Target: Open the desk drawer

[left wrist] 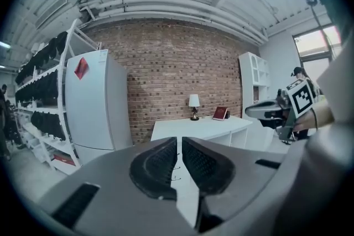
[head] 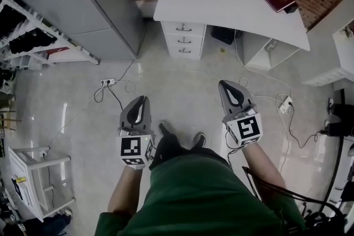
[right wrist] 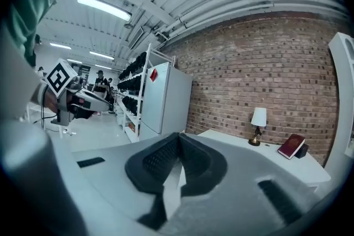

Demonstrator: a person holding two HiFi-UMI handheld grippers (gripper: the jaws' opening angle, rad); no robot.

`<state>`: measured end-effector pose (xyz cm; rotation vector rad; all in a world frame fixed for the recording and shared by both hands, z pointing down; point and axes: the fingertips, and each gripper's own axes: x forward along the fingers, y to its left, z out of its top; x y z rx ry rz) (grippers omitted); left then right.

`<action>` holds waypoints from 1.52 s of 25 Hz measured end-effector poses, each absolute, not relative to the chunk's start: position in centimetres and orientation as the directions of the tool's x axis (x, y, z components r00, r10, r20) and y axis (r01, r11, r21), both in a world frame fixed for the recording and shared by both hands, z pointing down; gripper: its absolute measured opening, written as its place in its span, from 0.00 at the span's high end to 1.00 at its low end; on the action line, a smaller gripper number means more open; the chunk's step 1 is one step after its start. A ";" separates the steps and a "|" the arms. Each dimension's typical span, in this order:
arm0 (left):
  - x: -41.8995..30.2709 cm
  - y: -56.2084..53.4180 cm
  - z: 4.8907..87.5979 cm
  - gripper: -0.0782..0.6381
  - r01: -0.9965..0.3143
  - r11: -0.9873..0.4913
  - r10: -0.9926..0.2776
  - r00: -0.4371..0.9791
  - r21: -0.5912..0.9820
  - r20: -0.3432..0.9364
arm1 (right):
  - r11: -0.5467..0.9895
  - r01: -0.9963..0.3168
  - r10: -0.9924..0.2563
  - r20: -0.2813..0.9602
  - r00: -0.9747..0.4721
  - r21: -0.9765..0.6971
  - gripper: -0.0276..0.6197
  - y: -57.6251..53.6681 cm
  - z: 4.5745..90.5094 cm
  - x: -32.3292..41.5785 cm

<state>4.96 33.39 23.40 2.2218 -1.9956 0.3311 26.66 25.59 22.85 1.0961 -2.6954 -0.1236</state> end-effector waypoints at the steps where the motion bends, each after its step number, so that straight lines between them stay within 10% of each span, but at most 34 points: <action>1: 4.3 33.1 23.5 0.85 -0.993 -0.108 -0.963 0.093 -0.048 0.251 | 0.716 -0.677 -0.698 0.183 -0.692 0.171 0.96 25.2 22.9 26.2; 20: -15.1 20.7 26.9 0.85 -0.968 -0.251 -0.931 0.234 -0.027 0.281 | 0.529 -0.795 -0.848 0.224 -0.481 0.295 0.95 15.1 23.9 11.8; 38: -15.7 13.2 30.7 0.86 -0.957 -0.292 -0.880 0.269 0.001 0.391 | 0.604 -0.710 -0.794 0.353 -0.495 0.362 0.95 7.0 31.0 7.8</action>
